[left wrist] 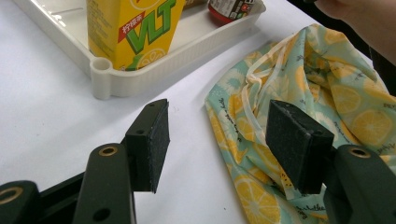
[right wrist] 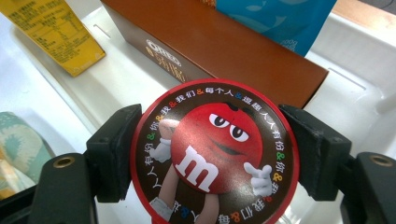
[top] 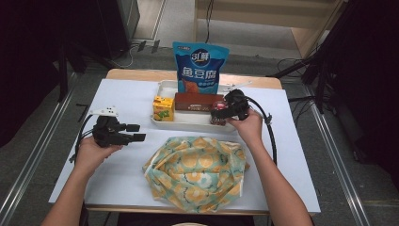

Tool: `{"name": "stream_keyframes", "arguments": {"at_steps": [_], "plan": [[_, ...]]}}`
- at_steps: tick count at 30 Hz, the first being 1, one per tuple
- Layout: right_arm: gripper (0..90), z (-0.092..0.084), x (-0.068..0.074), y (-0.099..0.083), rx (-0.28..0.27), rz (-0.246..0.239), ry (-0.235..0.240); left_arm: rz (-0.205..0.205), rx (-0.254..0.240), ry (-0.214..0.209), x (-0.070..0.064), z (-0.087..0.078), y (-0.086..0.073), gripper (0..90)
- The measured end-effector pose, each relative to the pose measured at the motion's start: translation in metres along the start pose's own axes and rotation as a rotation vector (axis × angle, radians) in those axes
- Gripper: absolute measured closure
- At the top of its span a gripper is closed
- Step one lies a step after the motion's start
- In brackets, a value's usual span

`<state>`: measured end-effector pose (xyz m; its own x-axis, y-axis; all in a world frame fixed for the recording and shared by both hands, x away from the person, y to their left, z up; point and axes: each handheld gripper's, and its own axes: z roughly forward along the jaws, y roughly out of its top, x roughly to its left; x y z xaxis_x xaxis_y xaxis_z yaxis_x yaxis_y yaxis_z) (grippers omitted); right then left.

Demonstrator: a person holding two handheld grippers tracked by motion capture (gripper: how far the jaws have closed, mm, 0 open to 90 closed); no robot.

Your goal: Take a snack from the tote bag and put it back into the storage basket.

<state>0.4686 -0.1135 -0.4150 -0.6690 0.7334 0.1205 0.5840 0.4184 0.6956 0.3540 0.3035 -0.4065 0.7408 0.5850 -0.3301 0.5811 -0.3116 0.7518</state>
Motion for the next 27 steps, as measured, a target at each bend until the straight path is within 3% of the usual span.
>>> {"name": "stream_keyframes", "arguments": {"at_steps": [10,14,18,21,27], "plan": [[26.0,0.01,0.0,-0.006,0.0,-0.011,-0.014,0.002,0.006,-0.001,0.0,0.0,0.0,40.0],[24.2,0.011,0.001,-0.007,0.006,-0.034,0.011,0.002,0.007,0.0,0.0,0.001,0.0,40.0],[21.0,0.008,0.0,-0.007,-0.015,0.002,0.053,0.002,0.004,0.002,0.0,0.0,0.0,40.0],[22.6,0.004,0.001,-0.008,-0.036,-0.009,0.039,0.0,0.001,0.003,0.001,-0.001,0.0,40.0],[26.0,-0.009,0.005,-0.012,-0.025,-0.034,-0.009,0.006,0.005,0.005,0.002,-0.001,0.001,40.0]]}}
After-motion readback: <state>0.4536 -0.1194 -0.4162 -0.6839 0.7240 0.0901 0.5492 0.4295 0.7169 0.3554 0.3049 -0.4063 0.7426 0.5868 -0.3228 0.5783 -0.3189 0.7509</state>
